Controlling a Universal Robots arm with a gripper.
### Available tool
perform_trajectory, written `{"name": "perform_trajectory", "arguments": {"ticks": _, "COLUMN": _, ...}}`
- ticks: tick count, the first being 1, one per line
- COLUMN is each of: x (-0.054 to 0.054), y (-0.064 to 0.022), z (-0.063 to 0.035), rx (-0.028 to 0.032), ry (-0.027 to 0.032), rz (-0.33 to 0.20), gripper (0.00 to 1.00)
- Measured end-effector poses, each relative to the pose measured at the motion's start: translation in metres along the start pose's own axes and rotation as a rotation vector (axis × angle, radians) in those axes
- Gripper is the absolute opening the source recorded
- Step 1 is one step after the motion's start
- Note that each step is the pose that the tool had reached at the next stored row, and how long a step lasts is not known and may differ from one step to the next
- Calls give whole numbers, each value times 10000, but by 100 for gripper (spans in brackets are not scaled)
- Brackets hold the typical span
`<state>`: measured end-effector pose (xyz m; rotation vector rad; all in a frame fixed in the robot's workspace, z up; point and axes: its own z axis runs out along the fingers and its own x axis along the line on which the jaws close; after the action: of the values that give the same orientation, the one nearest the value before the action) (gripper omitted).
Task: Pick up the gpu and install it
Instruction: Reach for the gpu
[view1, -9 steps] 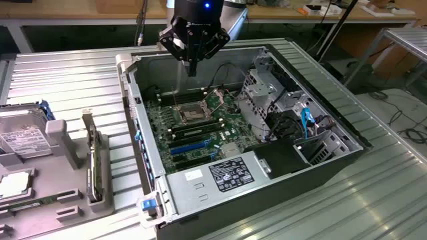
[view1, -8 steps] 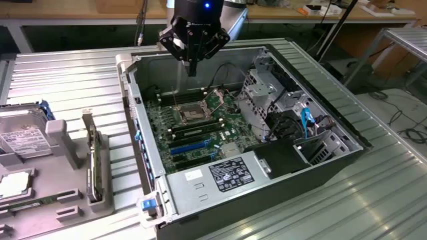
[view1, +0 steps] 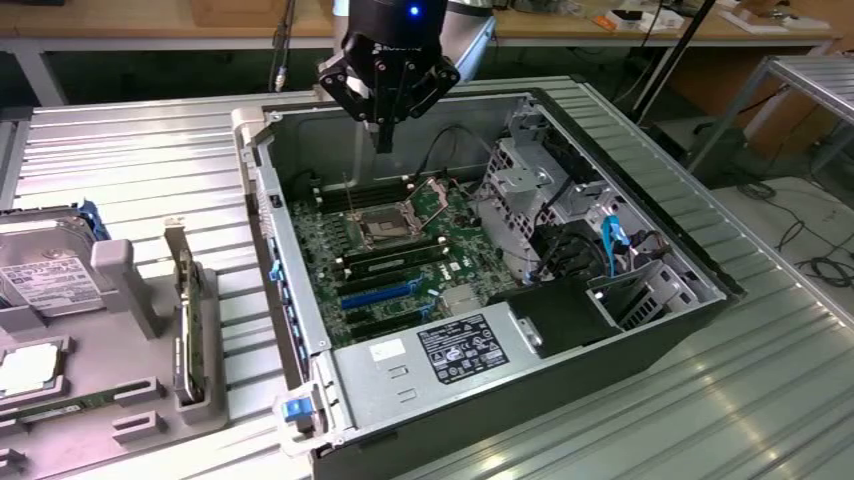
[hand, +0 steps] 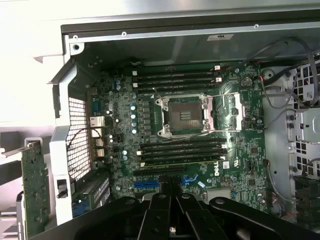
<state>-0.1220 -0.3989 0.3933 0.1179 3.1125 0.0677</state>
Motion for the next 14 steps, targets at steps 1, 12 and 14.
{"name": "perform_trajectory", "arguments": {"ticks": 1, "x": 0, "y": 0, "z": 0, "rx": 0, "ry": 0, "rz": 0, "gripper": 11}}
{"name": "perform_trajectory", "arguments": {"ticks": 12, "x": 137, "y": -11, "z": -4, "rx": 1, "ry": 1, "rz": 1, "gripper": 11}}
{"name": "perform_trajectory", "arguments": {"ticks": 14, "x": 156, "y": -12, "z": -5, "rx": 1, "ry": 1, "rz": 0, "gripper": 11}}
